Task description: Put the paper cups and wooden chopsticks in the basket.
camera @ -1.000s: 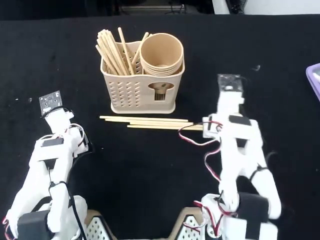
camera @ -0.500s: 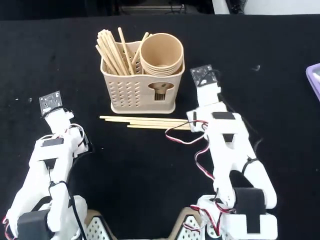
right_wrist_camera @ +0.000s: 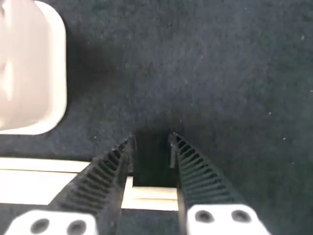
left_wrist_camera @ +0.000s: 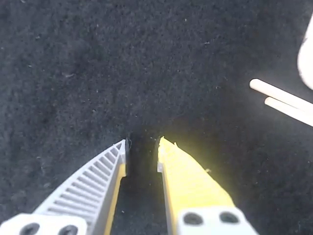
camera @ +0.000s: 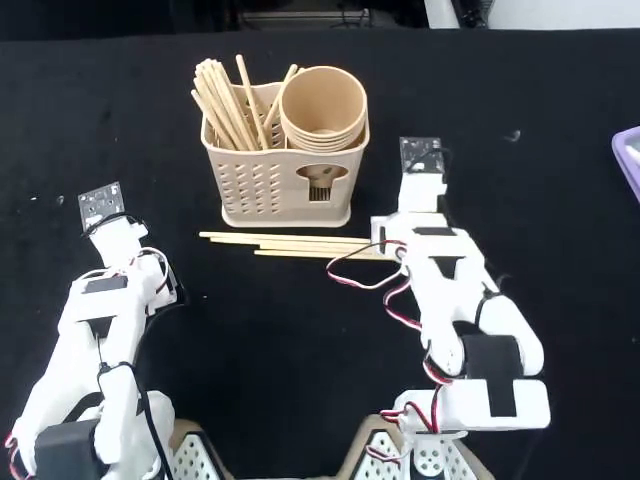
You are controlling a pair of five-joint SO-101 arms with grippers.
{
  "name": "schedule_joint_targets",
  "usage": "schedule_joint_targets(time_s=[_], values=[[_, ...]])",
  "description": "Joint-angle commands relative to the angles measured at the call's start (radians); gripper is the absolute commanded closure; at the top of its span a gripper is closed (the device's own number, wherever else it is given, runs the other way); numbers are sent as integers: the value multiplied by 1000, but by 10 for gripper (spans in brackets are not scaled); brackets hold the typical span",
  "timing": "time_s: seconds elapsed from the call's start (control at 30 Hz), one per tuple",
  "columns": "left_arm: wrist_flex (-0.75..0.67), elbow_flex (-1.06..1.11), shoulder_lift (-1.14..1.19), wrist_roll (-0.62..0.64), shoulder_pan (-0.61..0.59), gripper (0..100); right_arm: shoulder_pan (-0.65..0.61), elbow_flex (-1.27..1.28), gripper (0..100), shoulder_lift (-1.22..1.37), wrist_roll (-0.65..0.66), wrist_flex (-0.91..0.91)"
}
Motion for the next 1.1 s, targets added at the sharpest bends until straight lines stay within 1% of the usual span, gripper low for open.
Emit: schedule_joint_targets(time_s=[0.0, 0.17, 0.43, 0.67, 0.83, 1.07], values=[[0, -56, -2, -9, 8, 884, -17, -50, 885, 2, -3, -31], [-2, -56, 0, -9, 8, 884, -23, -62, 885, 2, -3, -29], [-2, -56, 2, -9, 7, 884, -115, -58, 885, 4, -2, -20], [-2, -58, 2, -9, 7, 884, -112, -58, 885, 1, 6, 101], [-3, -58, 2, -9, 7, 884, -115, -74, 885, -47, 147, 270], [-3, -58, 2, -9, 7, 884, -120, -42, 885, -202, 328, 456]])
